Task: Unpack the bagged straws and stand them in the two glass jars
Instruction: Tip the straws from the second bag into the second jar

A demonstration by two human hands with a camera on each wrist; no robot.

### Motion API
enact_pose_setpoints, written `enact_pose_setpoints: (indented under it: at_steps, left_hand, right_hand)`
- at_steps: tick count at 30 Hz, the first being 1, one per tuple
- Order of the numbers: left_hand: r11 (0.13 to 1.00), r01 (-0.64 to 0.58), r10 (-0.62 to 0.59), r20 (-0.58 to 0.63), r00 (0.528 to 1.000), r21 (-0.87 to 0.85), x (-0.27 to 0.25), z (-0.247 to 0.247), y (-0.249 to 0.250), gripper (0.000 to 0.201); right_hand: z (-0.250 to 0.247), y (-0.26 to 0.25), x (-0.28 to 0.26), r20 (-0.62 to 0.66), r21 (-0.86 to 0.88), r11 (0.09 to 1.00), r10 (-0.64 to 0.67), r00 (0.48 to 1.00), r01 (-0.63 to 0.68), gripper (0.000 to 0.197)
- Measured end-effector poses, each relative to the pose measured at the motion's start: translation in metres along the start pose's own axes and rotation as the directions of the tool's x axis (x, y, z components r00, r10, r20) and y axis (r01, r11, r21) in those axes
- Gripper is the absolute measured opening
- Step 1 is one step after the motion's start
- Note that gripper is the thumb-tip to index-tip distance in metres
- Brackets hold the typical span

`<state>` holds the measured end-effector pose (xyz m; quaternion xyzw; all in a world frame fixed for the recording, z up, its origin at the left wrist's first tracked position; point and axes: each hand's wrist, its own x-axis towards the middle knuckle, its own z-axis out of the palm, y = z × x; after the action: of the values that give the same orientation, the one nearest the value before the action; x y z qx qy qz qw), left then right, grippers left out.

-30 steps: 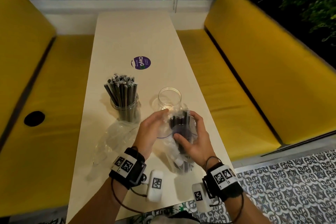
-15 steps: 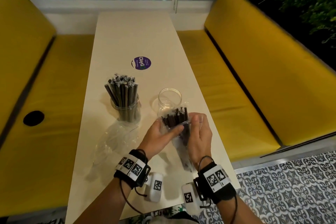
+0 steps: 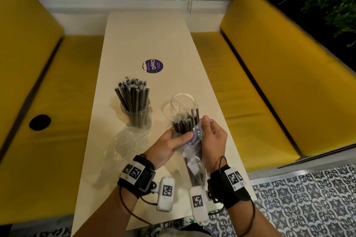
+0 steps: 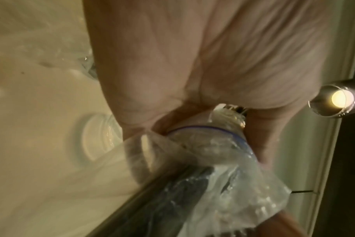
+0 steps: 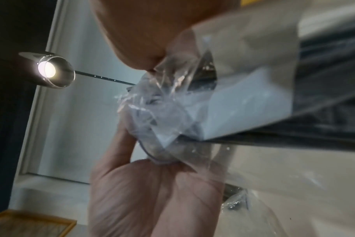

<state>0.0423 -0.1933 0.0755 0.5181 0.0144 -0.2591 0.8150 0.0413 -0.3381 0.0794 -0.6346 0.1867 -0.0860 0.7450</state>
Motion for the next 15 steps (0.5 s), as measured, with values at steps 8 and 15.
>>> enact_pose_setpoints:
  at_steps: [8, 15]
  left_hand:
    - [0.993, -0.055, 0.061, -0.056, 0.997, 0.102, 0.001, 0.004, -0.003, 0.043]
    - [0.994, -0.047, 0.054, -0.067, 0.996, 0.102, -0.002, 0.012, -0.002, 0.044]
  right_hand:
    - [0.006, 0.000, 0.004, 0.079, 0.047, 0.995, -0.091, 0.993, 0.088, 0.020]
    - [0.005, 0.004, 0.015, 0.125, -0.240, 0.968, -0.041, 0.991, 0.070, 0.010]
